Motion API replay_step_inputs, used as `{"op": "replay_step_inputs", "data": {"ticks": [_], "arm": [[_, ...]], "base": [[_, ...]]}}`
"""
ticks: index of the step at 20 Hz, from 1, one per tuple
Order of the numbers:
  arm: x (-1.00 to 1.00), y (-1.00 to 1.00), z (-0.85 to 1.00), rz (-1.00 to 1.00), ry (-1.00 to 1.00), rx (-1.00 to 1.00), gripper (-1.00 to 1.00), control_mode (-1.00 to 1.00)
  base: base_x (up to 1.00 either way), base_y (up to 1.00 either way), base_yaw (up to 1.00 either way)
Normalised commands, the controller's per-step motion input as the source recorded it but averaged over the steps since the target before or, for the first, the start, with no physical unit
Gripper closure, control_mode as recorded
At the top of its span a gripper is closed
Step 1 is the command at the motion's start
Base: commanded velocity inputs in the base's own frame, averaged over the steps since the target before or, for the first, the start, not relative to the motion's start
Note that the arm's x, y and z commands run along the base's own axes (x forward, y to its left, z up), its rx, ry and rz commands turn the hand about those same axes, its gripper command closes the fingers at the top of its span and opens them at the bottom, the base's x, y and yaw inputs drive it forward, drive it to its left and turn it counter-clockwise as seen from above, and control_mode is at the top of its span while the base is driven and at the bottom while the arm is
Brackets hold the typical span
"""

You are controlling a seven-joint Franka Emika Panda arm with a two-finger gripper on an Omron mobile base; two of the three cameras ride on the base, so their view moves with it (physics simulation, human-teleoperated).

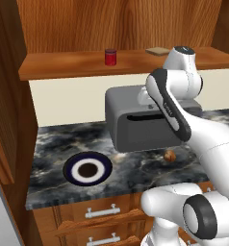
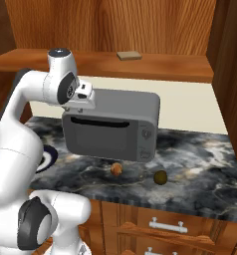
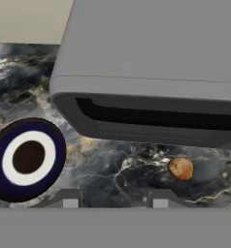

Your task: Pick the avocado and bread from the counter and place them on the plate. Then pick the jam from the cabinet and place it next to the plate. Lastly close the cabinet door.

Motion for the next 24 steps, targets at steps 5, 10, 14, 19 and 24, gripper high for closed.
{"op": "replay_step_inputs", "data": {"ticks": [5,10,14,19,24], "arm": [[-0.11,-0.26,-0.04,0.00,0.00,0.00,-1.00,-1.00],[-0.23,-0.61,-0.17,-0.02,0.00,0.00,-1.00,-1.00],[-0.27,-0.54,-0.36,-0.02,0.02,0.00,-1.00,-1.00],[-0.16,-0.26,-0.36,-0.01,0.04,0.00,-1.00,-1.00],[0.00,-0.12,-0.55,-0.02,0.09,0.00,-1.00,-1.00]], "base": [[0.00,0.00,0.00],[0.00,0.00,0.00],[0.00,0.00,0.00],[0.00,0.00,0.00],[0.00,0.00,0.00]]}}
